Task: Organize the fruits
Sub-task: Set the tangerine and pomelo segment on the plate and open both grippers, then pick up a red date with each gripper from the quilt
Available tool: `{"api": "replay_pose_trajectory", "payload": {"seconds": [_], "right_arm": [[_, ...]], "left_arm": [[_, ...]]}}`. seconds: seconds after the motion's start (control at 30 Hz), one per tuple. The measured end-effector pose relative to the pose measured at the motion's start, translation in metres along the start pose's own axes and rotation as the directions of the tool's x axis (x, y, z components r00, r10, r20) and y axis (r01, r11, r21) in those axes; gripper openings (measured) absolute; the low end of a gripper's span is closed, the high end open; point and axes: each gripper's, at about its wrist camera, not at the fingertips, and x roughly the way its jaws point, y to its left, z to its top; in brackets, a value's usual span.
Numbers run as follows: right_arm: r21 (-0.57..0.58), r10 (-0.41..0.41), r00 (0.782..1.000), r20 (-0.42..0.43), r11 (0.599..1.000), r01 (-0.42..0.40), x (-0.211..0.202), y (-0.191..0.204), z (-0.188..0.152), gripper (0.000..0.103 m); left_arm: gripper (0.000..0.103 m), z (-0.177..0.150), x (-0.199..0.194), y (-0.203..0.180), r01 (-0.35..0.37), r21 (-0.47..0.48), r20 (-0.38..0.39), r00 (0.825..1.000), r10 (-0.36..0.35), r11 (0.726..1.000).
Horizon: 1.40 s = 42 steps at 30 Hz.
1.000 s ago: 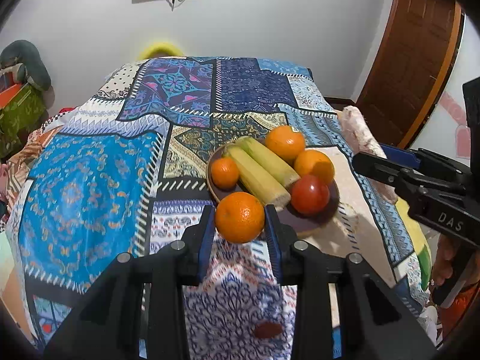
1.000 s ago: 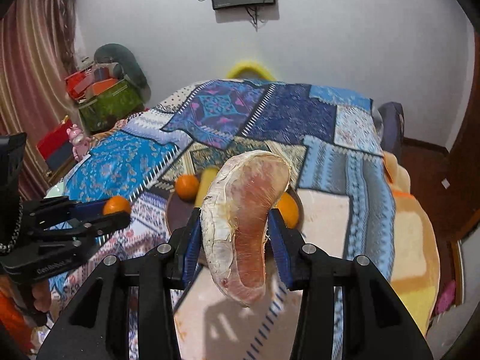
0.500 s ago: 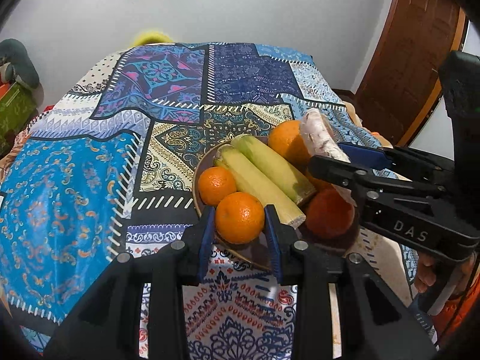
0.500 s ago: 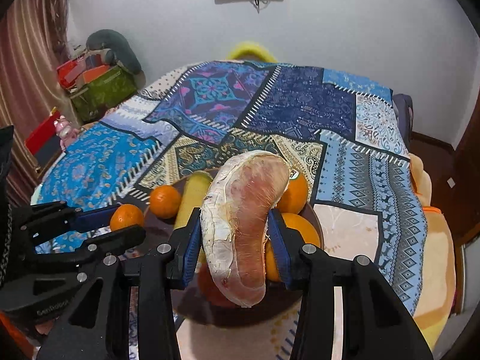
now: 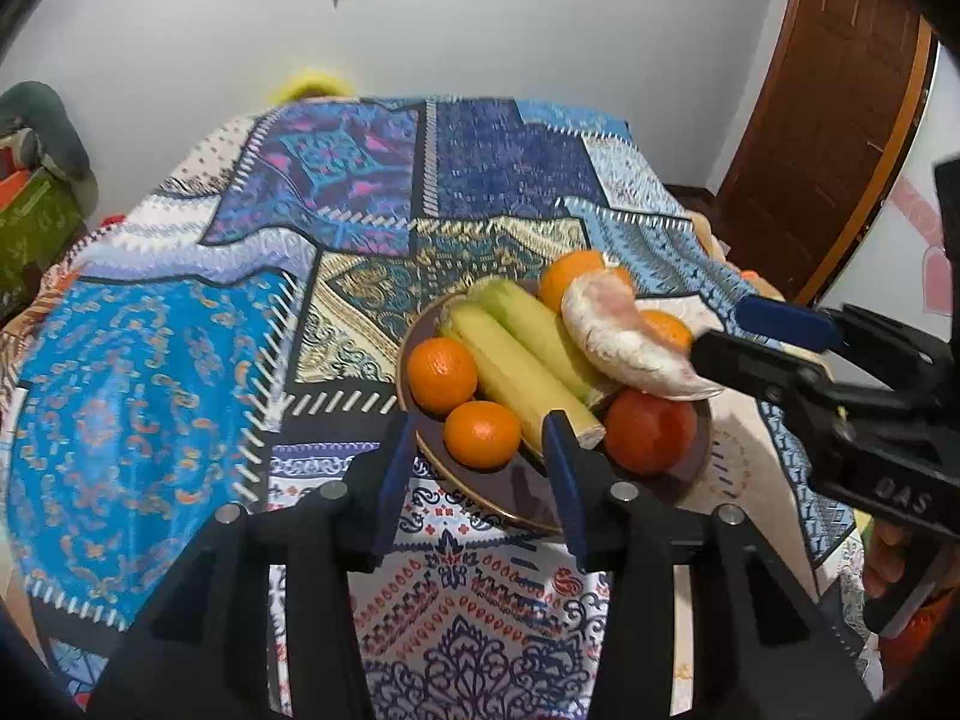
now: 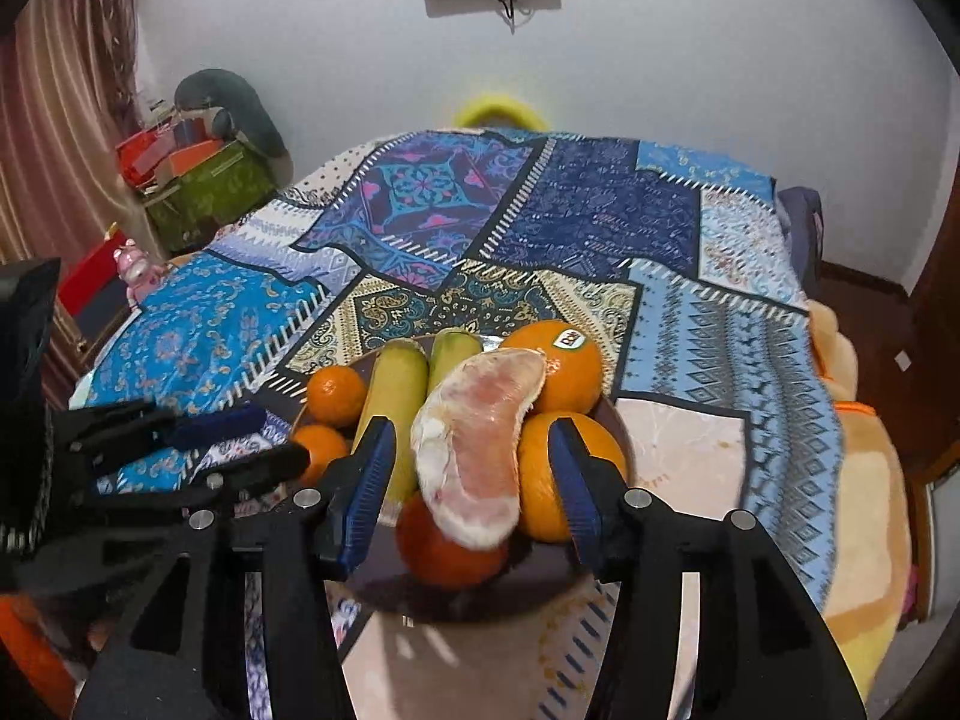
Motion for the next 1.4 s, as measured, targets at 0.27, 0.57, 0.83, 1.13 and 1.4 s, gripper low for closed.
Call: {"api": "replay_pose_trajectory", "payload": {"seconds": [0.27,0.57,0.83,1.13,1.4], "right_arm": [[-0.014,-0.036,0.998,0.048,0.999,0.036,-0.057,0.013,-0.019,0.056],[-0.032,-0.042,0.998,0.041,0.999,0.043,-0.092,0.039,-0.047,0.057],[-0.046,-0.04,0.998,-0.05,0.998,0.038,-0.087,0.054,-0.082,0.059],[-0.047,0.022,0.985,-0.169,0.998,-0.031,-0.061,0.07,-0.115,0.059],[-0.063,0.087,0.966,-0.242,0.992,-0.105,-0.038,0.088,-0.132,0.055]], "left_arm": [[0.054,-0.008,-0.059,-0.007,-0.031,0.006,0.057,0.998,0.03,1.0],[0.062,-0.049,-0.121,-0.005,-0.056,-0.015,0.066,0.996,0.057,0.998],[0.068,-0.088,-0.139,-0.002,-0.082,-0.02,0.045,0.996,0.083,0.996],[0.069,-0.125,-0.126,0.009,-0.124,-0.036,-0.029,0.992,0.123,0.992],[0.069,-0.14,-0.112,0.006,-0.089,-0.029,-0.068,0.994,0.087,0.996]]}}
